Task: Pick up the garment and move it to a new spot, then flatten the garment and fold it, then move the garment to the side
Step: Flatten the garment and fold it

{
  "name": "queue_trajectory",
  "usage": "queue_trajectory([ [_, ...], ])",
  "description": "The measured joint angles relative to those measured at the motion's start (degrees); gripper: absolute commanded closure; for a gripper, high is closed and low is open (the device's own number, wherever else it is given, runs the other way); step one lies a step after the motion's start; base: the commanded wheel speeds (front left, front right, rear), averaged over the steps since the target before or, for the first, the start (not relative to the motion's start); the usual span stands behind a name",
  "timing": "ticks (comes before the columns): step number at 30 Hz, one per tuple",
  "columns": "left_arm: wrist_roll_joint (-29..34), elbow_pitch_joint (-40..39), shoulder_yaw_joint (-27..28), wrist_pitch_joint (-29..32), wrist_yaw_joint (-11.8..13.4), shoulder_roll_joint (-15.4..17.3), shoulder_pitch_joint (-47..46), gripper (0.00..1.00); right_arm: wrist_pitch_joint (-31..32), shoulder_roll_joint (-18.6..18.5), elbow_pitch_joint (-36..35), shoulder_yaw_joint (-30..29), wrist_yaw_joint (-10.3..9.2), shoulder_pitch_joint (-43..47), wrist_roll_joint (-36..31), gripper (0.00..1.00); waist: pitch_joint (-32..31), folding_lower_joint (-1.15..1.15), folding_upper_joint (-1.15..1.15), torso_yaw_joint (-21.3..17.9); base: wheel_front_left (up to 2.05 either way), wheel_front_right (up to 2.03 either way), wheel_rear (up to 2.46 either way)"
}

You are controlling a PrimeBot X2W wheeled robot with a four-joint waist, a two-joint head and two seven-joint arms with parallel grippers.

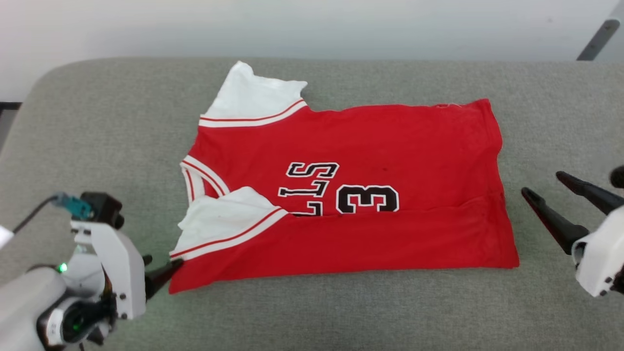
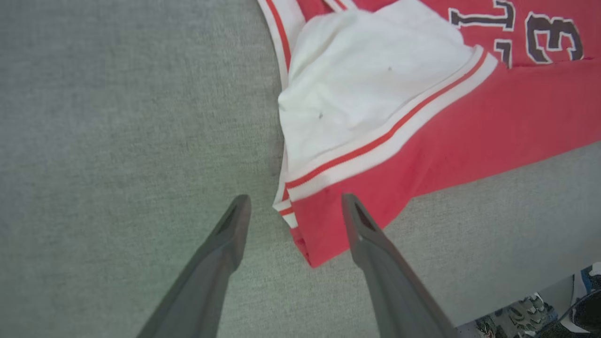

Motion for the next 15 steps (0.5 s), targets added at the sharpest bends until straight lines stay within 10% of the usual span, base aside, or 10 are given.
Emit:
queue_trajectory([
  [15, -1.07, 5.36, -0.38, -1.11, -1.6, -0.94, 2.38, 0.0, 5.68, 10.63, -15.39, -17.25, -0.01, 14.01, -7.28, 0.0, 5.33, 0.0, 0.0, -2.89, 0.0, 0.0, 0.0],
])
